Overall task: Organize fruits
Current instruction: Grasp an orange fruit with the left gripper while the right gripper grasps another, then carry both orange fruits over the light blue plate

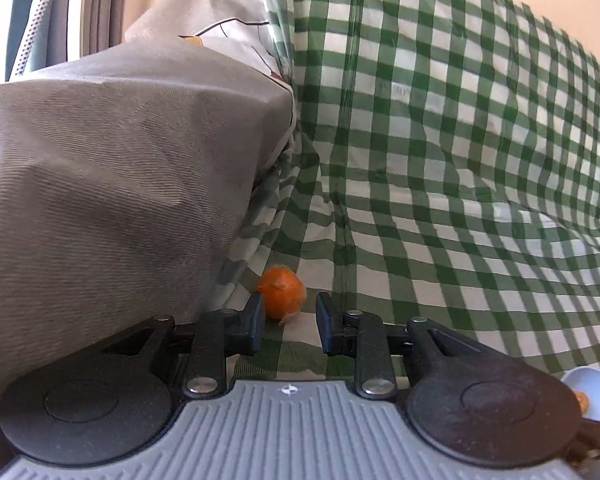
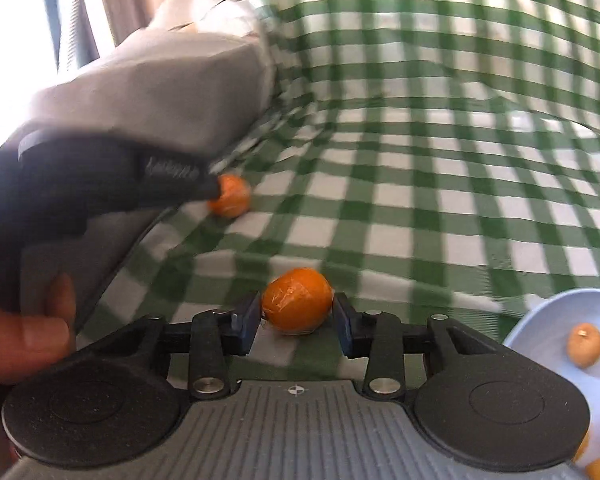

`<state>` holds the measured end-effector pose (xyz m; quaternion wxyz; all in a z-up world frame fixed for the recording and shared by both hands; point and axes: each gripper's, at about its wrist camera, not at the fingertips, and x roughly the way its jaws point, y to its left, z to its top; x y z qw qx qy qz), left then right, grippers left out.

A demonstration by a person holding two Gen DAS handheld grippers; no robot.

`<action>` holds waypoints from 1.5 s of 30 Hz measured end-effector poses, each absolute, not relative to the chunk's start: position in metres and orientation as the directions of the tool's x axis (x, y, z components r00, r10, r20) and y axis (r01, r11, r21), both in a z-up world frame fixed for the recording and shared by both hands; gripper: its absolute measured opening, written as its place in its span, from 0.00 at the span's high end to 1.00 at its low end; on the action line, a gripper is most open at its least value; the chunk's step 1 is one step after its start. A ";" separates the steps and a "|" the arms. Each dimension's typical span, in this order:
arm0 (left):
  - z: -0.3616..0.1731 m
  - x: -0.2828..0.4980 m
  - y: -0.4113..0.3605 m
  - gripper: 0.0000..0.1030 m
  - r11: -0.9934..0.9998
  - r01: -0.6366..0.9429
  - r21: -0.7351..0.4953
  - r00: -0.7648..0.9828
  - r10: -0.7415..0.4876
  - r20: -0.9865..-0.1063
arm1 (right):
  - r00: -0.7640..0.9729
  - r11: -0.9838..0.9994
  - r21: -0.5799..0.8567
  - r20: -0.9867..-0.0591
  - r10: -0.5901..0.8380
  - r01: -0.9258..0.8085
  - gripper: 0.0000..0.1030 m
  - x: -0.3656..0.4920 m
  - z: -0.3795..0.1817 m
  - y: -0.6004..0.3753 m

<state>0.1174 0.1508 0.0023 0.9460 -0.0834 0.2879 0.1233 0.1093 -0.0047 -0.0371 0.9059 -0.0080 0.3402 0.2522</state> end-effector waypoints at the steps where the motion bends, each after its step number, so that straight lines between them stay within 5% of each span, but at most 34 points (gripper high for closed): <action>1: 0.000 0.121 0.151 0.66 0.955 -0.287 -0.079 0.801 0.194 -0.567 | 0.650 0.887 0.169 -0.623 0.434 -0.430 0.60 0.113 -0.036 -0.008; 11: -0.019 0.159 0.140 0.52 0.952 -0.301 0.059 0.762 0.277 -0.586 | 0.669 0.929 0.216 -0.646 0.368 -0.302 0.60 0.125 -0.039 -0.023; 20: -0.016 0.152 0.134 0.61 0.944 -0.303 0.129 0.767 0.322 -0.555 | 0.682 0.930 0.215 -0.633 0.365 -0.297 0.60 0.126 -0.031 -0.025; 38: 0.065 0.029 0.072 0.61 0.988 -0.146 -0.040 0.896 0.115 -0.430 | 0.798 0.927 0.191 -0.471 0.376 -0.324 0.61 0.051 0.097 -0.136; 45: 0.093 0.004 0.030 0.61 0.999 -0.011 -0.054 0.902 -0.013 -0.431 | 0.827 0.960 0.179 -0.489 0.277 -0.216 0.61 0.037 0.082 -0.213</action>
